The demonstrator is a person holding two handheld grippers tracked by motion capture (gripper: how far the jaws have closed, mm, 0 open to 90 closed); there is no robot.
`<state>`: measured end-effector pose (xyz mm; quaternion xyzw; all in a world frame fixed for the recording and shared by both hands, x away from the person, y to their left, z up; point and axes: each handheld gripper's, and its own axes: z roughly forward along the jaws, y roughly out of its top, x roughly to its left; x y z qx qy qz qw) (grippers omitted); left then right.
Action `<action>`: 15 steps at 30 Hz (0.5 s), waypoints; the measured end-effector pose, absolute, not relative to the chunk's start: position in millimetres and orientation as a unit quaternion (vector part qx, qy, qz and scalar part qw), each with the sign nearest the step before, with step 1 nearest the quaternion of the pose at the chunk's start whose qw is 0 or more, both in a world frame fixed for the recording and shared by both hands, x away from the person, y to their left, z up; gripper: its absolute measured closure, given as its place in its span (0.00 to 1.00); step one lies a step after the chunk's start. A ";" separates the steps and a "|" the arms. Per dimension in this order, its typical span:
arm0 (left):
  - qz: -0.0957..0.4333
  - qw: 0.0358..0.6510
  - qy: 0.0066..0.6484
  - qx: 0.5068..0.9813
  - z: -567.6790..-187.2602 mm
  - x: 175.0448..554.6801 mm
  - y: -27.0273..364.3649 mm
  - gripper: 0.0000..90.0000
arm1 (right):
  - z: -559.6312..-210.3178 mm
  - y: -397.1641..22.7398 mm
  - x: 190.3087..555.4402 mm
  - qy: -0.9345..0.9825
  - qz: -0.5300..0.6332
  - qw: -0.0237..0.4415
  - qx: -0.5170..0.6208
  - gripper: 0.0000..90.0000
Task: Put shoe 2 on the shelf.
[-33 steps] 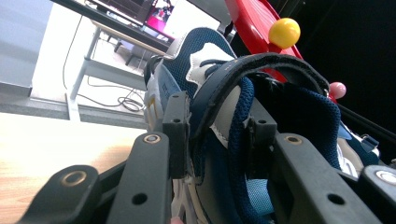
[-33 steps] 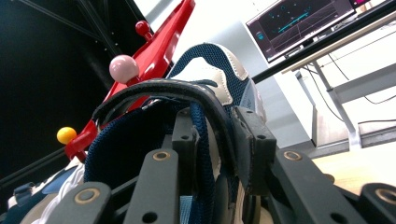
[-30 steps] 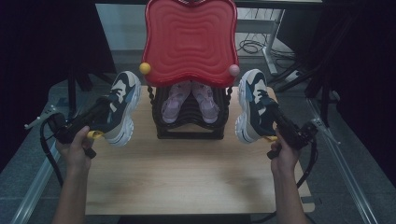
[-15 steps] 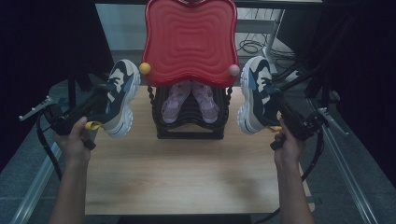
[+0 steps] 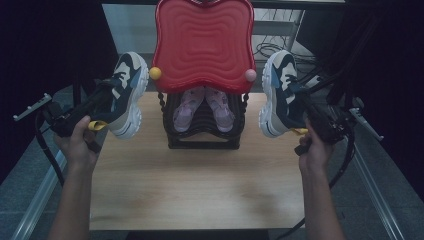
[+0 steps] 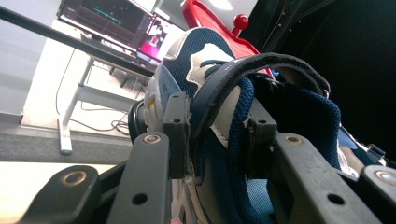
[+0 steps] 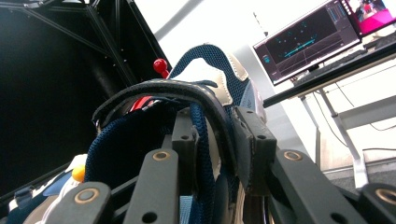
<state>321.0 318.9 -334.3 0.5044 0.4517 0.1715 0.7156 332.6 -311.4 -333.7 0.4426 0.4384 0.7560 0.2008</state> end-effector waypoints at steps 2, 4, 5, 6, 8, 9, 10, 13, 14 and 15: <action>0.175 0.717 0.450 0.503 -330.9 320.3 320.1 0.76 | -330.0 -312.8 331.8 0.439 0.757 0.202 0.440 0.80; 0.175 0.721 0.448 0.500 -327.5 320.2 321.4 0.76 | -326.0 -313.9 331.1 0.437 0.759 0.203 0.438 0.80; 0.175 0.721 0.448 0.500 -327.5 320.2 321.4 0.76 | -326.0 -313.9 331.1 0.437 0.759 0.203 0.438 0.80; 0.175 0.725 0.446 0.496 -324.1 319.4 321.8 0.76 | -322.8 -314.0 330.9 0.438 0.760 0.204 0.435 0.79; 0.178 0.727 0.443 0.494 -322.2 318.7 321.9 0.76 | -318.2 -312.8 331.0 0.440 0.760 0.205 0.431 0.79; 0.180 0.728 0.441 0.493 -320.9 318.3 321.9 0.76 | -318.2 -312.8 331.0 0.440 0.760 0.205 0.431 0.79; 0.181 0.729 0.440 0.493 -319.3 317.9 322.0 0.76 | -316.7 -312.5 331.1 0.442 0.760 0.206 0.430 0.79; 0.178 0.732 0.437 0.491 -313.3 319.4 322.2 0.76 | -308.4 -309.4 331.3 0.450 0.760 0.202 0.423 0.79; 0.176 0.733 0.437 0.490 -311.6 320.3 322.1 0.76 | -306.1 -308.3 331.5 0.450 0.761 0.201 0.421 0.79; 0.175 0.734 0.437 0.489 -309.8 321.1 321.9 0.76 | -304.2 -307.7 331.8 0.453 0.761 0.203 0.419 0.79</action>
